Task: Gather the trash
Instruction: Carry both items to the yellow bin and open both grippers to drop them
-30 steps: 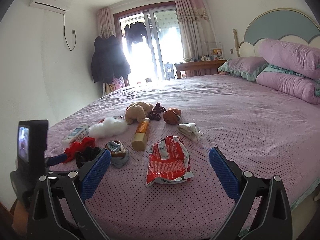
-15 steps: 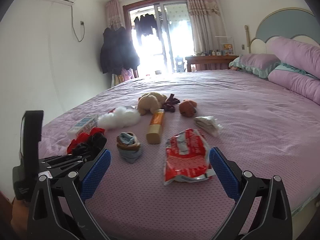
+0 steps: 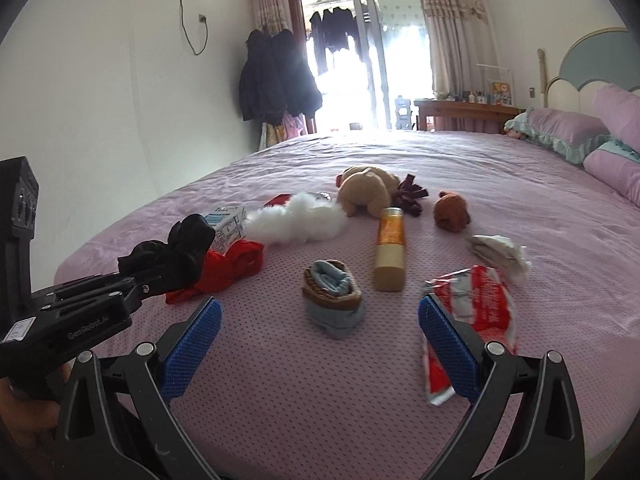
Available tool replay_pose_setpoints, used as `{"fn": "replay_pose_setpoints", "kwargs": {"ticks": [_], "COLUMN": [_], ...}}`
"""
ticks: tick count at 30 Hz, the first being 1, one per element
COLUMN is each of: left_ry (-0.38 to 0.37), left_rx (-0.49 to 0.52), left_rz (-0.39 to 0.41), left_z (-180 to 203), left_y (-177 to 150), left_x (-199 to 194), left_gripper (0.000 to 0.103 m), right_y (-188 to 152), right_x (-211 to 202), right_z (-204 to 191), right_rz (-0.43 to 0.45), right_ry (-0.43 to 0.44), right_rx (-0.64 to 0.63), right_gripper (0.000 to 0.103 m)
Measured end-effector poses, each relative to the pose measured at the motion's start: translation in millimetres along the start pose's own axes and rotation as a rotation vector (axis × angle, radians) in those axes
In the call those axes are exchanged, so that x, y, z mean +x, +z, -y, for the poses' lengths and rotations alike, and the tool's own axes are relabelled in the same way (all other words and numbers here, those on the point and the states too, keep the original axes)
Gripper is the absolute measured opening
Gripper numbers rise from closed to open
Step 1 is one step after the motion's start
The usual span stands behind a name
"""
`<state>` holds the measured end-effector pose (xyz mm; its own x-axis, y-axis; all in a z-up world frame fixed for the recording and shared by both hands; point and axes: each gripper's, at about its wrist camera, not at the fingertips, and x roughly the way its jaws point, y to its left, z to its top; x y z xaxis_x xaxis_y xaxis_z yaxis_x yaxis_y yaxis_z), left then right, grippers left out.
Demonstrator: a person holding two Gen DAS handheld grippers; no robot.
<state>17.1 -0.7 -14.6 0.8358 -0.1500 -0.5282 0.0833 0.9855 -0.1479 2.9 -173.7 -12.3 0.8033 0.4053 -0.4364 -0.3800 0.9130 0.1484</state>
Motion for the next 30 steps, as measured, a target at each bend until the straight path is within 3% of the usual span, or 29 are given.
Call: {"fn": "replay_pose_setpoints", "kwargs": {"ticks": [4, 5, 6, 8, 10, 12, 13, 17, 22, 30], "left_ry": [-0.001, -0.002, -0.005, -0.004, -0.009, -0.011, -0.014, -0.028, -0.101, -0.254], "left_rx": [-0.006, -0.009, -0.010, -0.010, -0.006, -0.001, 0.001, 0.020, 0.051, 0.152], "left_rz": [-0.003, -0.004, -0.002, 0.000, -0.004, -0.006, -0.006, -0.004, -0.022, -0.051], "left_z": [-8, -10, -11, -13, -13, -13, -12, -5, 15, 77], "left_y": [0, 1, 1, 1, 0, 0, 0, 0, -2, -12], "left_x": [1, 1, 1, 0, 1, 1, 0, -3, -7, -13], "left_gripper": [0.013, 0.013, 0.013, 0.013, 0.013, 0.013, 0.013, 0.013, 0.013, 0.013], "right_y": [6, 6, 6, 6, 5, 4, 4, 1, -2, -13], "right_x": [27, 34, 42, 58, 68, 70, 69, 50, 3, -97], "right_z": [-3, -2, 1, 7, 10, 11, 12, 18, 25, 54], "right_rz": [-0.036, -0.046, -0.073, -0.124, -0.140, -0.141, -0.142, -0.110, -0.048, 0.050], "right_ry": [-0.018, -0.024, -0.016, 0.019, -0.010, -0.008, 0.012, 0.038, 0.042, -0.060], "right_rx": [-0.014, -0.013, -0.007, 0.022, 0.028, 0.019, 0.027, 0.054, 0.069, 0.089], "right_gripper": [0.094, 0.090, 0.085, 0.063, 0.061, 0.041, 0.037, 0.033, 0.033, 0.033]}}
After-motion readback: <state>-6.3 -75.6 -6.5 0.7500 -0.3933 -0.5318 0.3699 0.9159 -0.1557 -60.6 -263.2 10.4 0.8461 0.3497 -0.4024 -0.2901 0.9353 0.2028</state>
